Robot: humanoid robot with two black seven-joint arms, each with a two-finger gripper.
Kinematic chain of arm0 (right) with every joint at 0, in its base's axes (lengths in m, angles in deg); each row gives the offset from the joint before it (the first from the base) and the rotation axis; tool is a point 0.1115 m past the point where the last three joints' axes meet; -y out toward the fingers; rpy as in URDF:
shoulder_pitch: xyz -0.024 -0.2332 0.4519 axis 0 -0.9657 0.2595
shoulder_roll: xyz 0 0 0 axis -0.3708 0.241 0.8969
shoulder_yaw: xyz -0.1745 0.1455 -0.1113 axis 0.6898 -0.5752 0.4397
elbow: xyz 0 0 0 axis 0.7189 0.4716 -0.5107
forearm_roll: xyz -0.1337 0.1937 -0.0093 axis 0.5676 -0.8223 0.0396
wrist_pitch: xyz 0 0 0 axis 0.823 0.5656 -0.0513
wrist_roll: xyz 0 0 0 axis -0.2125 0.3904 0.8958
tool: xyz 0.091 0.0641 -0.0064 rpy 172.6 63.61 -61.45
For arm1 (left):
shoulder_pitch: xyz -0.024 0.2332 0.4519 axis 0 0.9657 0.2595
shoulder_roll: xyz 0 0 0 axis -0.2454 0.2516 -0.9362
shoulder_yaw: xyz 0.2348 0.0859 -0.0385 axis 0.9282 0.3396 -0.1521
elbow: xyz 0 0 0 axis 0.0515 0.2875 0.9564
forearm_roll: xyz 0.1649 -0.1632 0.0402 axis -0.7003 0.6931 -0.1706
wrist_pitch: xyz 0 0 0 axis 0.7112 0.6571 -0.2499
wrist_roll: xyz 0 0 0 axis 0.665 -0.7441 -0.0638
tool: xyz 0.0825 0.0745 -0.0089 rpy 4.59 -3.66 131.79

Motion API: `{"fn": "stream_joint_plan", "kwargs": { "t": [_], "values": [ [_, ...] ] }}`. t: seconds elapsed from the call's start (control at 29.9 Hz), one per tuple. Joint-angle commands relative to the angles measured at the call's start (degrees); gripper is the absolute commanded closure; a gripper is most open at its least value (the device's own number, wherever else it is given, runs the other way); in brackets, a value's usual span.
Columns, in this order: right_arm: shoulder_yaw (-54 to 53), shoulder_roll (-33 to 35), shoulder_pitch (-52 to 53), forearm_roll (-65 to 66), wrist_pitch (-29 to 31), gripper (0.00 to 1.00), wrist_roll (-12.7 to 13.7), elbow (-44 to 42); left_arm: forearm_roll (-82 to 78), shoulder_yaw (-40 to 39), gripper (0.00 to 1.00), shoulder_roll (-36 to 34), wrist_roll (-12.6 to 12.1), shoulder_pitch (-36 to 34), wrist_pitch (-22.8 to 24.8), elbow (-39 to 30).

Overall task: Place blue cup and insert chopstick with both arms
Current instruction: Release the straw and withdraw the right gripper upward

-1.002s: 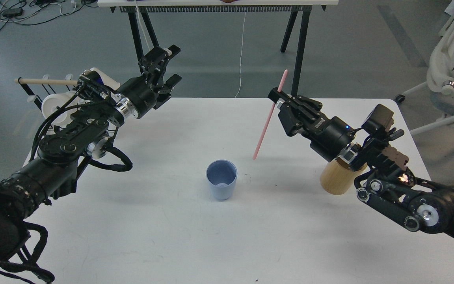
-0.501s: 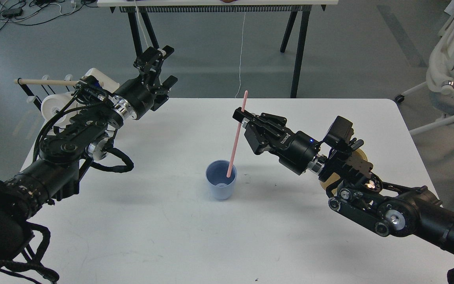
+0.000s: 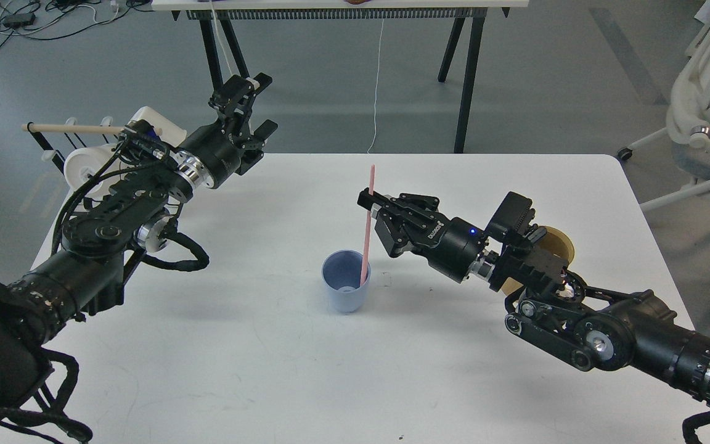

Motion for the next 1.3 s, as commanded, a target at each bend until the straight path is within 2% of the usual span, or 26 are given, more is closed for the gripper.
{"fn": "stream_joint_plan", "kwargs": {
  "t": [0.0, 0.17, 0.3, 0.4, 0.6, 0.67, 0.7, 0.77, 0.8, 0.94, 1.14, 1.27],
  "values": [
    [1.4, -1.1, 0.0, 0.1, 0.0, 0.95, 0.0, -1.6, 0.0, 0.0, 0.01, 0.2, 0.0, 0.0, 0.0, 0.0],
    [2.4, -3.0, 0.3, 0.1, 0.0, 0.94, 0.0, -3.8, 0.0, 0.0, 0.01, 0.3, 0.0, 0.0, 0.0, 0.0],
    [2.4, -3.5, 0.3, 0.1, 0.0, 0.87, 0.0, -4.7, 0.0, 0.0, 0.01, 0.3, 0.0, -0.1, 0.0, 0.0],
    [2.4, -3.6, 0.3, 0.0, 0.0, 0.66, 0.0, -4.7, 0.0, 0.0, 0.01, 0.3, 0.0, -0.1, 0.0, 0.0],
    [2.2, -4.2, 0.2, -0.5, 0.0, 0.47, 0.0, -4.7, 0.0, -0.2, 0.01, 0.3, 0.0, -0.1, 0.0, 0.0],
    [1.5, -4.3, 0.2, -1.1, 0.0, 0.33, 0.0, -4.1, 0.0, -0.2, 0.01, 0.3, 0.0, -0.1, 0.0, -0.1],
    [1.2, -4.4, 0.2, -1.2, 0.0, 0.31, 0.0, -3.6, 0.0, -0.1, 0.01, 0.3, 0.0, -0.1, 0.0, 0.0],
    [-0.6, -4.3, 0.2, -2.6, 0.0, 0.14, 0.0, -1.2, 0.0, -0.2, 0.01, 0.3, 0.0, -0.1, 0.1, -0.1],
    [-2.0, -4.1, -0.1, -4.9, 0.0, 0.10, 0.0, 0.3, 0.0, -0.2, 0.01, 0.3, 0.0, -0.1, 0.1, -0.1],
    [-5.4, -3.2, 0.1, -16.2, 0.0, 0.06, 0.0, 5.3, 0.0, -0.3, 0.01, 0.2, 0.0, -0.3, 0.4, -0.4],
    [-14.3, 3.2, -0.4, -30.5, 0.0, 0.04, 0.0, 11.0, 2.6, -1.8, 0.01, -2.3, 0.0, -0.4, 3.5, -0.3],
    [-16.1, 10.0, -0.8, -47.7, 0.0, 0.03, 0.0, 16.2, 7.5, -2.5, 0.01, -5.6, 0.0, -0.2, 8.2, -0.3]
  ]
}}
